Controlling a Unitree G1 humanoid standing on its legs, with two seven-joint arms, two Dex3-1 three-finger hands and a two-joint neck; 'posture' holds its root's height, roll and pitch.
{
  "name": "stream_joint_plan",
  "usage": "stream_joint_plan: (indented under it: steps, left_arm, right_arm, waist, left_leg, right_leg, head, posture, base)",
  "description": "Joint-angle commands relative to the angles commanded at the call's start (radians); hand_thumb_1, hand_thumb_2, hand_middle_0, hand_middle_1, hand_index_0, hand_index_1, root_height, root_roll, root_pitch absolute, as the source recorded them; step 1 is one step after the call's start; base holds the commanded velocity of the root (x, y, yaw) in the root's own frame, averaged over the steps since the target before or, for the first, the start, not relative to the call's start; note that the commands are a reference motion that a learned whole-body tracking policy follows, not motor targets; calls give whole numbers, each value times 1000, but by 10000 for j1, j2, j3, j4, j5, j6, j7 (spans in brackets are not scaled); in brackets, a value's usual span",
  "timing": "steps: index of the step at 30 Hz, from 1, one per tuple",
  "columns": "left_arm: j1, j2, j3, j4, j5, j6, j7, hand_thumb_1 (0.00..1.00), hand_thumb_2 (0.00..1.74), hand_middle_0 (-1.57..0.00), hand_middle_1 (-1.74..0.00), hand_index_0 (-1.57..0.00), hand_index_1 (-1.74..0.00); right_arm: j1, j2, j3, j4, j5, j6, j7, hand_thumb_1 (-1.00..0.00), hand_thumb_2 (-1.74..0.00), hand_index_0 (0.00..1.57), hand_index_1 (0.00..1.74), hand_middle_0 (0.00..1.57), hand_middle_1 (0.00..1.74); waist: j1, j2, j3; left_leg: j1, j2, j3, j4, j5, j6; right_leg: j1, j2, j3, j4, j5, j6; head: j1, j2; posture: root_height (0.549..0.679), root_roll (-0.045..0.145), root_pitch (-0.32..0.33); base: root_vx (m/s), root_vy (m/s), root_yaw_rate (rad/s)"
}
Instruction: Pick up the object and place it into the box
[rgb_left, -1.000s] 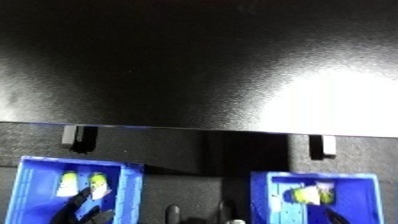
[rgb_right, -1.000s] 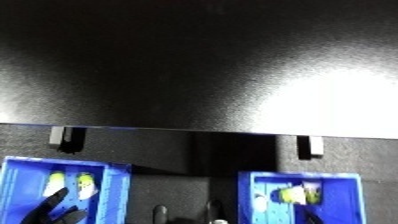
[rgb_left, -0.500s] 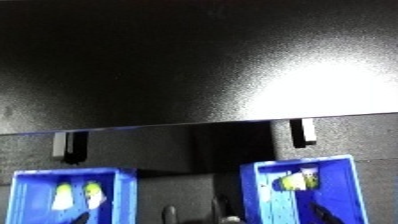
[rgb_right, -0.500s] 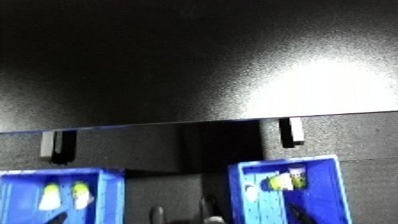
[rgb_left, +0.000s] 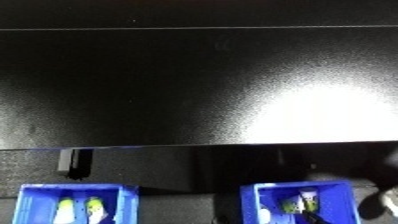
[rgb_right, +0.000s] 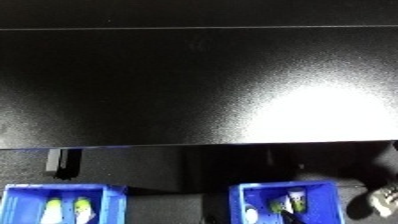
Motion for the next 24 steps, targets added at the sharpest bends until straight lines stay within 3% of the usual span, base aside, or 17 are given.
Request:
stream_joint_plan:
  steps: [6, 11, 17, 24]
  left_arm:
    - [197, -93, 85, 231, 253, 185, -6, 0, 0, 0, 0, 0, 0]
    - [188, -117, 105, 342, 230, 374, -110, 0, 0, 0, 0, 0, 0]
    - [196, -185, 108, 414, 330, 437, -215, 0, 0, 0, 0, 0, 0]
    - [281, -232, 114, 488, 510, 576, -305, 0, 0, 0, 0, 0, 0]
  right_arm:
    - [175, 153, -105, 156, -56, -11, 113, 0, 0, 0, 0, 0, 0]
    - [230, 235, -170, 226, 17, 37, 134, 0, 0, 0, 0, 0, 0]
    - [255, 319, -208, 377, 13, 142, 139, 0, 0, 0, 0, 0, 0]
    - [312, 348, -254, 560, -157, 218, 160, 0, 0, 0, 0, 0, 0]
  waist:
    - [128, -76, -474]
    - [157, -87, -766]
    - [152, -77, -1012]
    - [102, -49, -1182]
  left_leg:
    - [158, 129, 103, -531, 204, -101]
    - [158, 293, 206, -687, 288, -231]
    - [280, 407, 308, -687, 284, -259]
    - [489, 512, 381, -687, 235, -252]
  right_leg:
    - [267, -142, -152, -645, 332, 153]
    - [455, -246, -318, -995, 499, 242]
    - [600, -327, -376, -1060, 494, 243]
    - [769, -333, -348, -1107, 465, 224]
  head:
    - [-78, 14]
    - [-104, 111]
    - [-188, -7]
    - [-399, -329]
  posture:
    - [674, 14, -11]
    - [673, 14, -9]
    - [672, 15, -15]
    - [672, 15, -28]
  base:
    - [49, -17, -8]
    - [18, -24, 3]
    - [0, -9, -11]
    - [26, -5, -44]
